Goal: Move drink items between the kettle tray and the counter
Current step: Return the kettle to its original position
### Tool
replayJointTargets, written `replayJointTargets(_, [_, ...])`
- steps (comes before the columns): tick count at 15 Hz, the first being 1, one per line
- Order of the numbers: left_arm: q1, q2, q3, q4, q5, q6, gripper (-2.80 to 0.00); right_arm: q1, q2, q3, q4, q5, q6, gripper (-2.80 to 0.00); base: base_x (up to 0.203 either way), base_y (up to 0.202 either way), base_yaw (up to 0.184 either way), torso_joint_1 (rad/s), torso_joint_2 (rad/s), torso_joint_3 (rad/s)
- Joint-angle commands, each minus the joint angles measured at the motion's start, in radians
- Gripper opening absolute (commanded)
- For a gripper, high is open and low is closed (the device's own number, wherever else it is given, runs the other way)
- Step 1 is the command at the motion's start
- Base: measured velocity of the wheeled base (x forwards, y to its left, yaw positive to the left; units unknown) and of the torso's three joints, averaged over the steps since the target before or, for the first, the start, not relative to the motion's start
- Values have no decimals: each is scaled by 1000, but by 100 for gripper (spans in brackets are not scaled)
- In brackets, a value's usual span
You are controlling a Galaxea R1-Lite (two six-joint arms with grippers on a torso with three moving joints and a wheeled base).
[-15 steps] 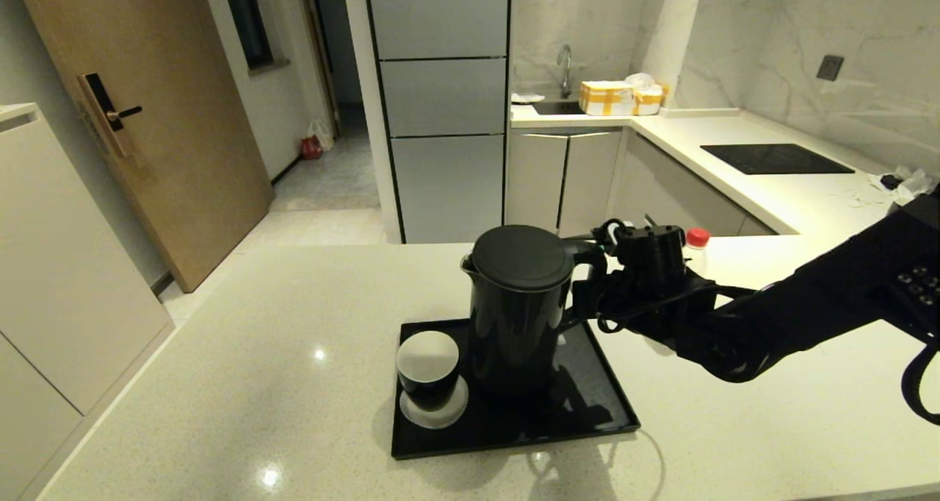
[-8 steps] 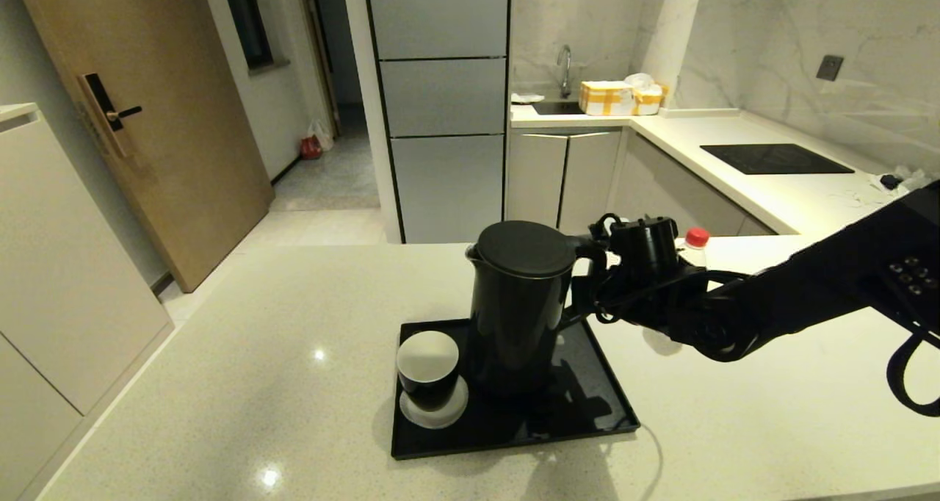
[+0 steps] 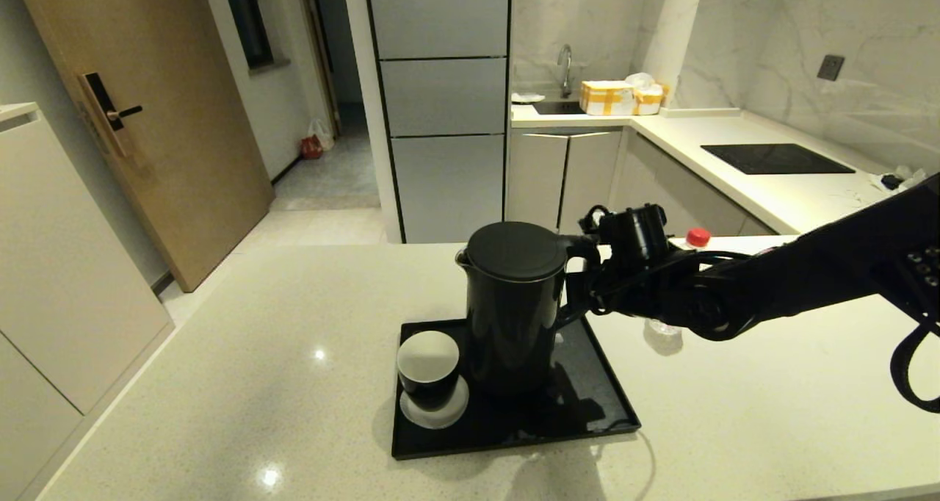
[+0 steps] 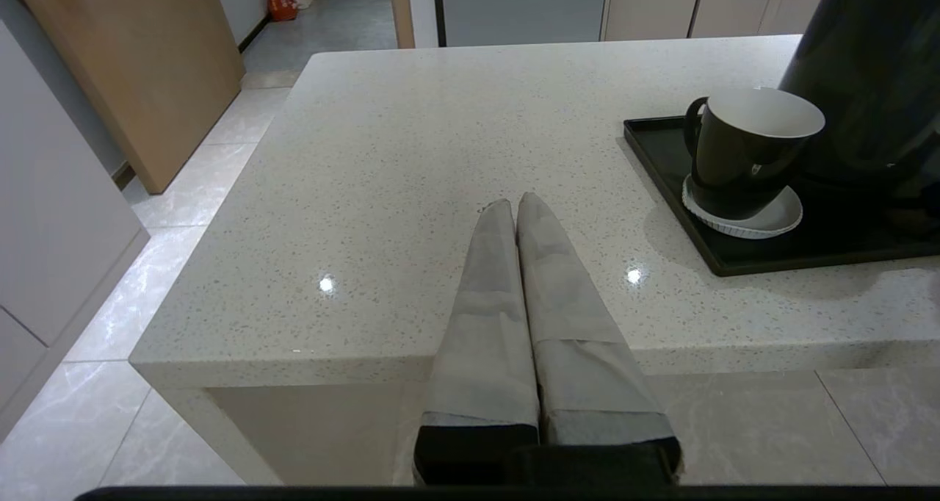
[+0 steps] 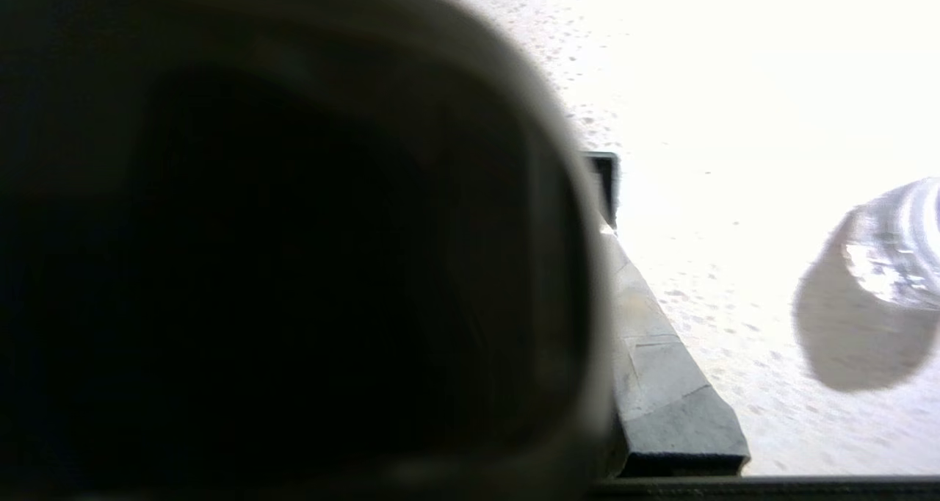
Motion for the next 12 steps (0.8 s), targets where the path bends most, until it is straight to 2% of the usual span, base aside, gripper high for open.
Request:
replayJointTargets(1, [0, 0, 0, 0, 0, 1, -280, -17, -39, -9, 14, -2, -8, -280, 0, 0, 0, 0, 0, 0])
replayJointTargets(4, [0, 0, 0, 0, 0, 1, -280, -43, -56, -4, 18, 0, -11, -280, 0, 0, 0, 0, 0, 0])
replayJointTargets(12, [0, 0, 0, 0, 0, 1, -280, -30, -24, -6, 8, -2, -3, -280, 0, 0, 0, 0, 0, 0])
